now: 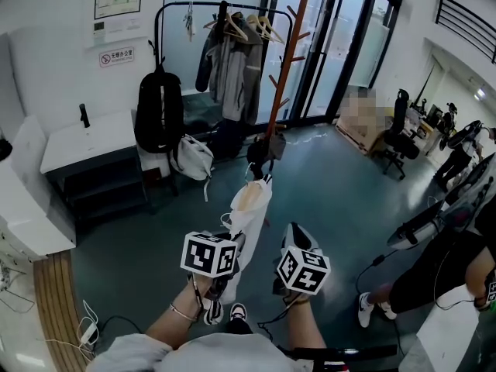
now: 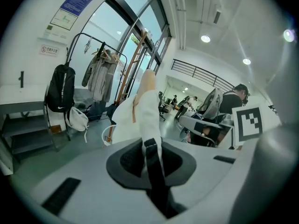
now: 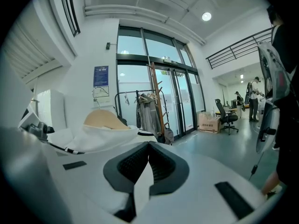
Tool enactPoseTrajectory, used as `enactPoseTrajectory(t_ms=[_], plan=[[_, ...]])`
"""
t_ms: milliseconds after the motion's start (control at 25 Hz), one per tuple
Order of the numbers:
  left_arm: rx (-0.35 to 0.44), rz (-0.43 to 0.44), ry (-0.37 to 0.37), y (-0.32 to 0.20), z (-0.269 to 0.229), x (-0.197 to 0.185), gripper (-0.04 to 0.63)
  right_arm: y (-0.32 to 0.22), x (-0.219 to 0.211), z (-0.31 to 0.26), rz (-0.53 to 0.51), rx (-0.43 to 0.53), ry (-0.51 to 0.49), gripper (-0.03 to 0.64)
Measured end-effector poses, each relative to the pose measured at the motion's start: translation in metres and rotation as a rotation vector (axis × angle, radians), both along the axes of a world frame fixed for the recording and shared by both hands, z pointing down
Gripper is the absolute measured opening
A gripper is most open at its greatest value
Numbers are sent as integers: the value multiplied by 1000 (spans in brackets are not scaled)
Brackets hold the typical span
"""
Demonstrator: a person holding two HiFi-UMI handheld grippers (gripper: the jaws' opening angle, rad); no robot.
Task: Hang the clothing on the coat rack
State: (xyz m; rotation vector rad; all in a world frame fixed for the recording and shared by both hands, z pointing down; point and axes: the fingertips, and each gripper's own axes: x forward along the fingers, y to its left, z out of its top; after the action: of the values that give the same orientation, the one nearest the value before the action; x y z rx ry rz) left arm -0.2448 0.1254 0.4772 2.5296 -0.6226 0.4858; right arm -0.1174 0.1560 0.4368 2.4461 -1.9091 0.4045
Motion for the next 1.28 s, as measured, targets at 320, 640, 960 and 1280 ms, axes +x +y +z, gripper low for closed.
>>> enactPoseTrajectory(t_ms=[320,640,960,1280], plan=[[-3,-1,-5,-34,-1,29,34,-40,25,0,-23,1,-17,23],[-2,4,-23,-74,0,60,34,-86,55,-1,-37,15,-42,23],[10,17,-53,-108,-1,98,34,-122,96,2,-39,18,-67,23],[-2,14,-73,-139,6,134,34,-157,132,9,-49,0,-75,23]])
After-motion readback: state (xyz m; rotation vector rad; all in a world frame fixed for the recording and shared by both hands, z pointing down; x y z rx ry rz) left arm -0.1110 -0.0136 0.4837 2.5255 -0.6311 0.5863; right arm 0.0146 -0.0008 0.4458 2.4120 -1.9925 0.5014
